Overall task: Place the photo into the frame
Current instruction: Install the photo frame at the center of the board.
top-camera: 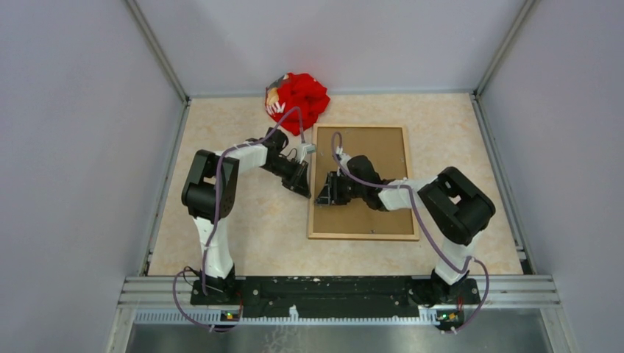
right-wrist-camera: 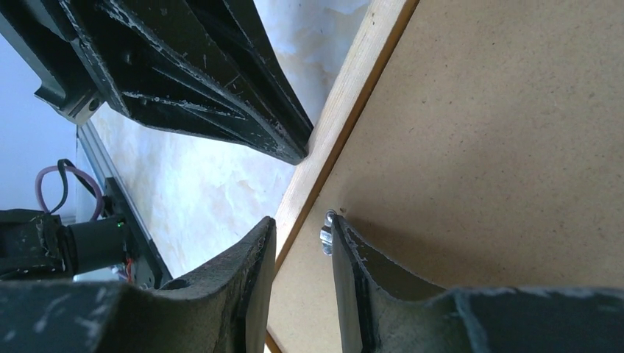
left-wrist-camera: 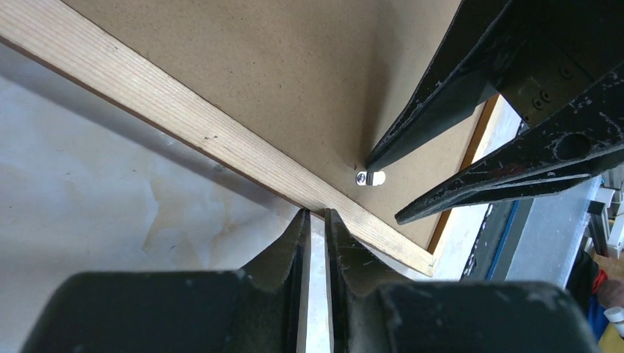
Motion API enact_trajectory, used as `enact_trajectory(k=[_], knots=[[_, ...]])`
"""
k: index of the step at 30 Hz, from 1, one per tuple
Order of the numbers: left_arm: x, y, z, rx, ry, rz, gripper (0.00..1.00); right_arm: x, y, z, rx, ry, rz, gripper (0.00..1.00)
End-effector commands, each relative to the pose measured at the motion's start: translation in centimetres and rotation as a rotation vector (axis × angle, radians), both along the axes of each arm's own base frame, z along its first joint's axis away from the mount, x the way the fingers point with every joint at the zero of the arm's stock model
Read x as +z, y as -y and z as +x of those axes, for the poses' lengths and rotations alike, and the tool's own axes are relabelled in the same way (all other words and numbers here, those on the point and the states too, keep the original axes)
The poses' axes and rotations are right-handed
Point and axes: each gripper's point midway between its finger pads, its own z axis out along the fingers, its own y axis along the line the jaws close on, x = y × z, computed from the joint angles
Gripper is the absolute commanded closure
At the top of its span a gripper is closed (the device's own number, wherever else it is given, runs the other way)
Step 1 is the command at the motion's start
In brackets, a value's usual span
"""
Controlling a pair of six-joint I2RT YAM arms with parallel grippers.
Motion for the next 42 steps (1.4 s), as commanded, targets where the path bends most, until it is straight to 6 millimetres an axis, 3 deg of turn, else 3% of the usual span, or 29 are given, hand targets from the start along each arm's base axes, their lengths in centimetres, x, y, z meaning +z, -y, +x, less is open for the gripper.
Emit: enact_trajectory(k=[1, 42], knots=[[0.1, 0.4, 1.4, -0.015, 0.080, 0.014, 0.83, 0.5, -1.0, 0.3, 0.035, 0.031, 0.011, 0.66], [0.4, -0.1, 1.3, -0.023, 0.094, 0.039, 0.85, 0.4, -0.4, -1.1, 0.015, -0.010, 0.016, 0.69]])
